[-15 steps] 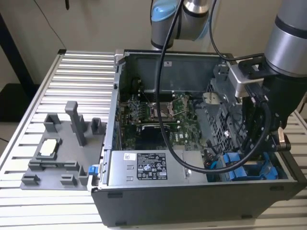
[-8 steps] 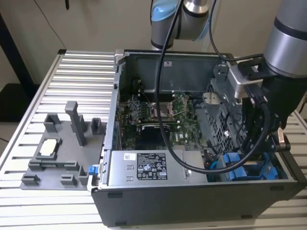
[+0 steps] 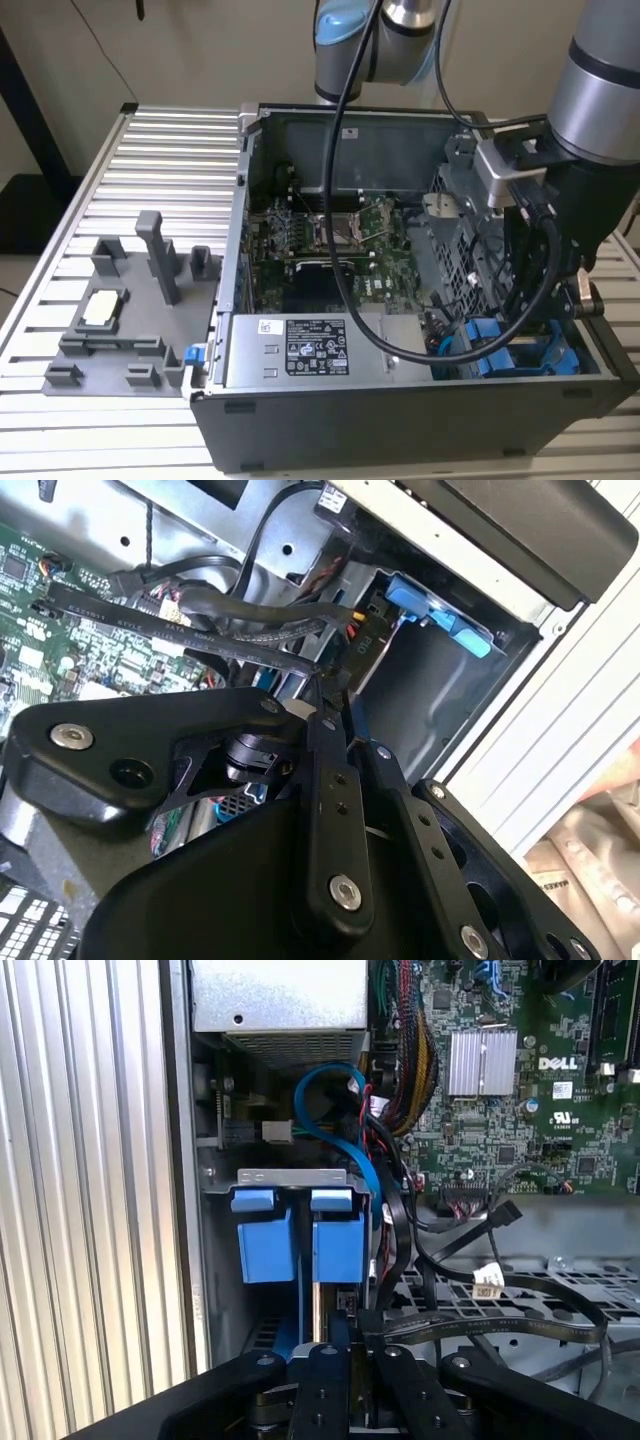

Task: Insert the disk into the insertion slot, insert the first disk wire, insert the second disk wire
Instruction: 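Insert the second disk wire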

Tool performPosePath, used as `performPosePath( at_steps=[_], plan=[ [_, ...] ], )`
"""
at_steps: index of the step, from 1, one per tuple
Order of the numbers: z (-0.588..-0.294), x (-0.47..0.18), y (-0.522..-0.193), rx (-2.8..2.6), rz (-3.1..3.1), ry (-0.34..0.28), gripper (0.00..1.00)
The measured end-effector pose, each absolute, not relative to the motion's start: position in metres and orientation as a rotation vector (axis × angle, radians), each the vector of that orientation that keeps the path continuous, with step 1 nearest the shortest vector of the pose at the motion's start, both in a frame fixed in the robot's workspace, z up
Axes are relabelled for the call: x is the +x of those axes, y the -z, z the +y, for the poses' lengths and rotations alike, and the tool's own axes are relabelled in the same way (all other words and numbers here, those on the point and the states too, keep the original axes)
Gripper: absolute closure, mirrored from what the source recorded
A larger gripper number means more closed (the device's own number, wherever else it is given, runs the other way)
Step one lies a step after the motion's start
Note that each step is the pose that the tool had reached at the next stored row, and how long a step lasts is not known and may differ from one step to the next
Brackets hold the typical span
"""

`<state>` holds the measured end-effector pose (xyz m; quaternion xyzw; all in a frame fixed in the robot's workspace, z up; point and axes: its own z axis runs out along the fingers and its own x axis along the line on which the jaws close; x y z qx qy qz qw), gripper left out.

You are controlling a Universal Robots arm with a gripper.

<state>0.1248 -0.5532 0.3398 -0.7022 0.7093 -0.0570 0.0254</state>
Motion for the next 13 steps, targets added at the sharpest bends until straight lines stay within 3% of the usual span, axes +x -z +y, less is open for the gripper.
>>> performPosePath(
  at_steps=[10,11,13],
  plan=[
    [-0.5533,0.1247,-0.3347,-2.176,2.197,0.190,0.84],
    [-0.5533,0.1247,-0.3347,-2.176,2.197,0.190,0.77],
    [-0.5536,0.1247,-0.3345,-2.176,2.197,0.189,0.77]
  ],
)
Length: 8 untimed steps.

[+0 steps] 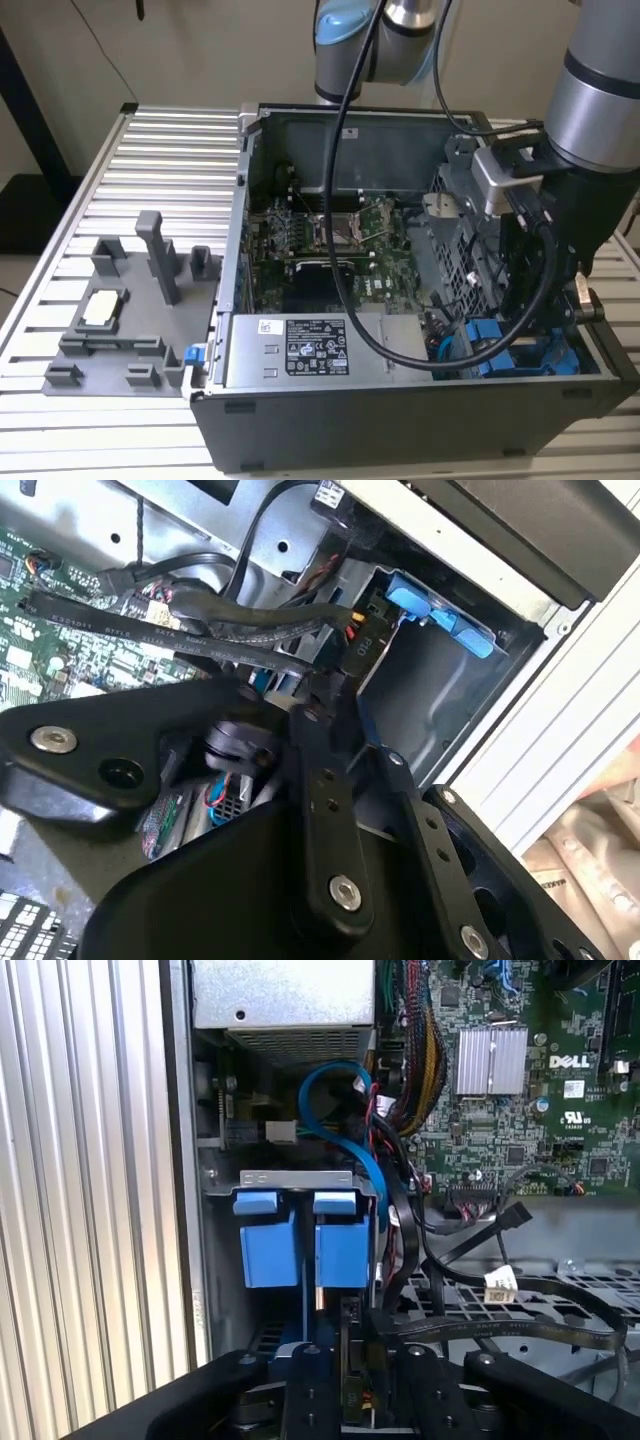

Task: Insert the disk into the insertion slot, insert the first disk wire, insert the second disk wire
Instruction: 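Insert the second disk wire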

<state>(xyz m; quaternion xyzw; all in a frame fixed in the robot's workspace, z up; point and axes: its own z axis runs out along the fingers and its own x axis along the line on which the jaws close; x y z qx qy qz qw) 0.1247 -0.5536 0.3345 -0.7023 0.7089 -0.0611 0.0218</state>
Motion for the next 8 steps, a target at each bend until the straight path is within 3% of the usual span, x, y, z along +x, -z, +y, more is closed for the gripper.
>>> performPosePath(
  at_steps=[1,8],
  plan=[
    [-0.554,0.125,-0.335,-2.177,2.197,0.189,0.70],
    [-0.554,0.125,-0.345,-2.182,2.202,0.179,0.70]
  ],
)
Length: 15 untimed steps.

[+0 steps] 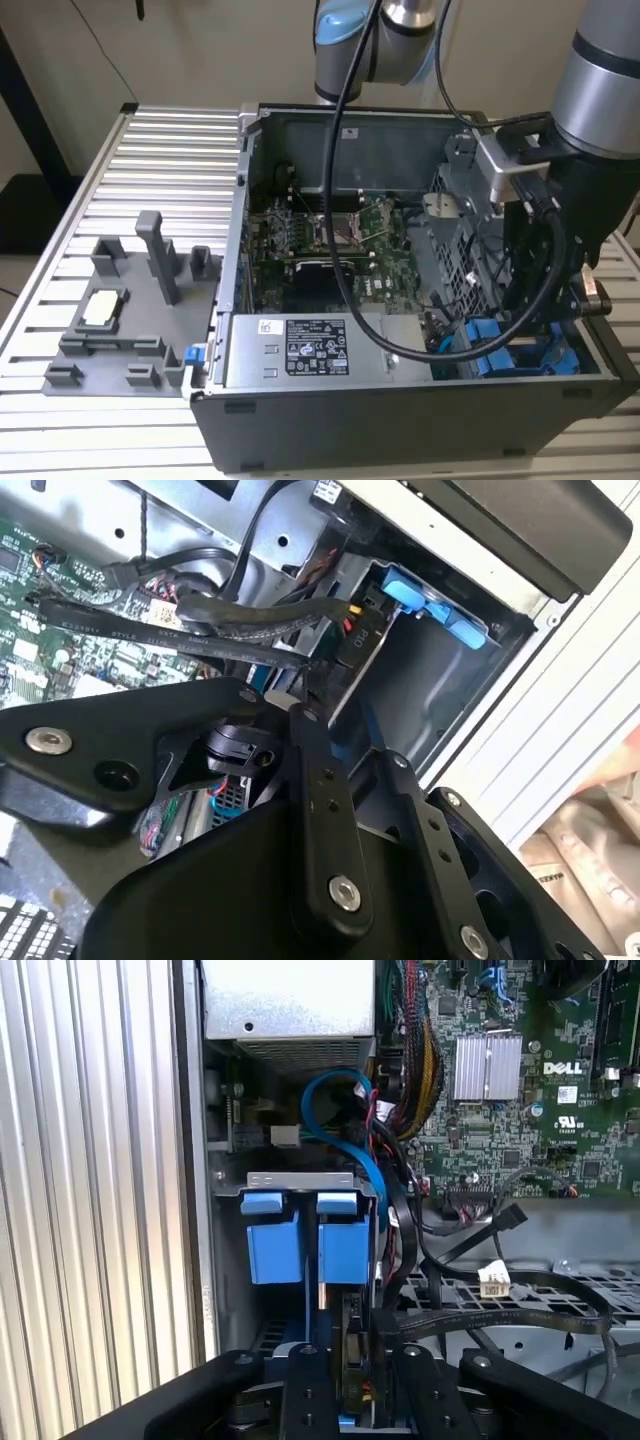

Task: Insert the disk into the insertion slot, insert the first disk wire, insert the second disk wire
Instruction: 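Insert the second disk wire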

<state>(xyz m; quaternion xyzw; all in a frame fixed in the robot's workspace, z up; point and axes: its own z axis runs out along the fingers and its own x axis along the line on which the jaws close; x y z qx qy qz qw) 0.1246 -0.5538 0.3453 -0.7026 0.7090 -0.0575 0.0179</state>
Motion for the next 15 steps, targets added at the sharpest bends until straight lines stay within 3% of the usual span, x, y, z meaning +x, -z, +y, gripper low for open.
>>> performPosePath(
  at_steps=[15],
  plan=[
    [-0.554,0.125,-0.374,-2.188,2.207,0.169,0.70]
  ],
)
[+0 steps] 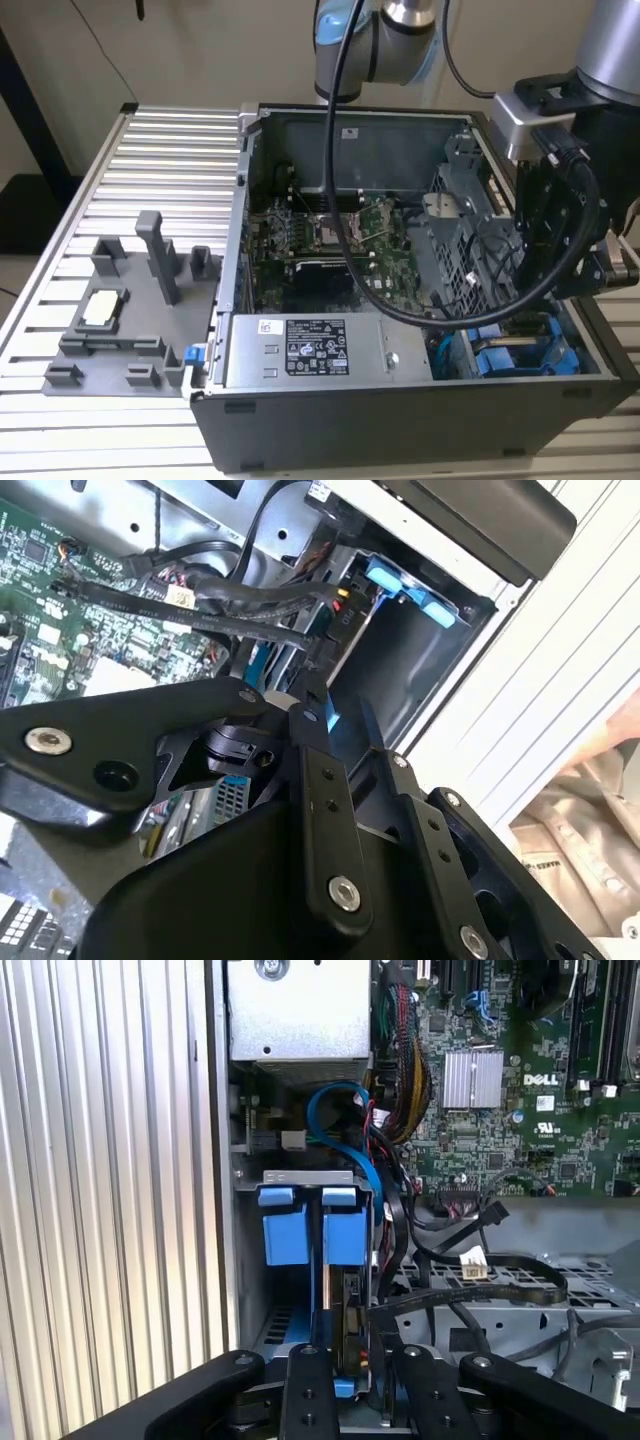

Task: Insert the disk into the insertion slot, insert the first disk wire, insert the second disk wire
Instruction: 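Insert the second disk wire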

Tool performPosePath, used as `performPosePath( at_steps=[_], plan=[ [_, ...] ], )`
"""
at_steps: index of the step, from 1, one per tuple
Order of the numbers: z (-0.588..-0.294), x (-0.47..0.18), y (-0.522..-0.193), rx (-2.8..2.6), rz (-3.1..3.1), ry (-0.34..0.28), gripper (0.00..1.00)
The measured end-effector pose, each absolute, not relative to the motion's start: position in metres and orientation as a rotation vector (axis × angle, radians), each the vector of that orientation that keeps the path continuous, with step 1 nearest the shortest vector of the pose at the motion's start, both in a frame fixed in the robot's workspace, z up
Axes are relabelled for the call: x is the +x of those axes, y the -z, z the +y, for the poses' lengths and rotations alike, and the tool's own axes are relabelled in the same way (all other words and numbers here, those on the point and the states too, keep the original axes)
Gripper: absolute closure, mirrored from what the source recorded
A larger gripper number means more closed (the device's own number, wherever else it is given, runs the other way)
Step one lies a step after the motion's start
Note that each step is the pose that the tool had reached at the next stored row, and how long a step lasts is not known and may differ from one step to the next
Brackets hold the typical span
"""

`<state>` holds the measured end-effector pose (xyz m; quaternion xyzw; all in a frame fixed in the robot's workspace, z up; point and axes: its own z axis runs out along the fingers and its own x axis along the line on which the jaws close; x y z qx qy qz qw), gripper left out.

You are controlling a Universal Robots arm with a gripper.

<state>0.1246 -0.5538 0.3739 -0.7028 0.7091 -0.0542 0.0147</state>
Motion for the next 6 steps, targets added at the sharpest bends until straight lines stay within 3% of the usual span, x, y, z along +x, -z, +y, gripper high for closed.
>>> performPosePath(
  at_steps=[6],
  plan=[
    [-0.5538,0.1246,-0.3740,-2.188,2.207,0.169,0.70]
  ],
)
